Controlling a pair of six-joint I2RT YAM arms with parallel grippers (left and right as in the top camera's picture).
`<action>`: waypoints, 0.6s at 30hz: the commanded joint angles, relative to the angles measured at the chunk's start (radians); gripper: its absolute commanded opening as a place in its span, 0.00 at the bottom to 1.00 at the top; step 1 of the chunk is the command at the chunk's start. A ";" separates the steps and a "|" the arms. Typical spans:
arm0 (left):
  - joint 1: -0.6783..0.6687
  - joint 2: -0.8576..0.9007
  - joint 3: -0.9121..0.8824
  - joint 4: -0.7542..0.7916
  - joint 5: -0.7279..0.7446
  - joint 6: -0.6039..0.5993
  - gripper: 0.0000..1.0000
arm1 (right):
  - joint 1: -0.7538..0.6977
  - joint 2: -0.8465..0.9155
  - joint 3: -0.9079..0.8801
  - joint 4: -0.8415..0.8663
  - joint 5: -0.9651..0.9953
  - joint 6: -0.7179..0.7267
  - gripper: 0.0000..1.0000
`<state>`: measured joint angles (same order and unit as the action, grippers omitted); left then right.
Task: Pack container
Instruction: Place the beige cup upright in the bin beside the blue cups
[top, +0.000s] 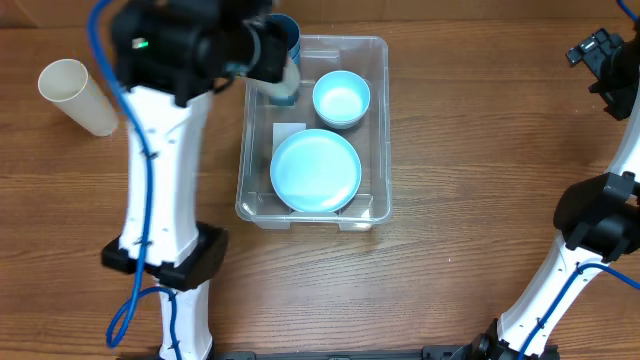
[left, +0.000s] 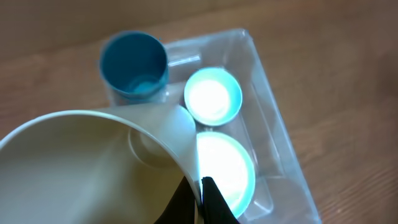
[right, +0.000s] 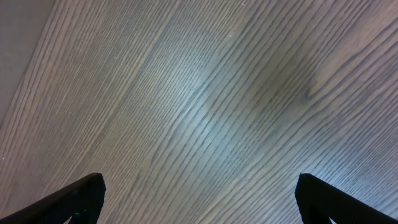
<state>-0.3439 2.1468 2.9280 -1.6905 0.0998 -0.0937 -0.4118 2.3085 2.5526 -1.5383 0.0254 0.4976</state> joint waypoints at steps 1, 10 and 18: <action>-0.032 0.053 -0.081 0.003 -0.088 0.027 0.04 | 0.001 -0.047 0.027 0.003 0.002 0.004 1.00; -0.029 0.186 -0.206 0.085 -0.189 0.028 0.04 | 0.001 -0.047 0.027 0.003 0.003 0.004 1.00; -0.029 0.328 -0.210 0.124 -0.219 0.027 0.04 | 0.001 -0.047 0.027 0.003 0.002 0.004 1.00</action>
<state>-0.3756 2.4252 2.7224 -1.5661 -0.0719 -0.0929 -0.4118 2.3085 2.5526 -1.5387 0.0254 0.4969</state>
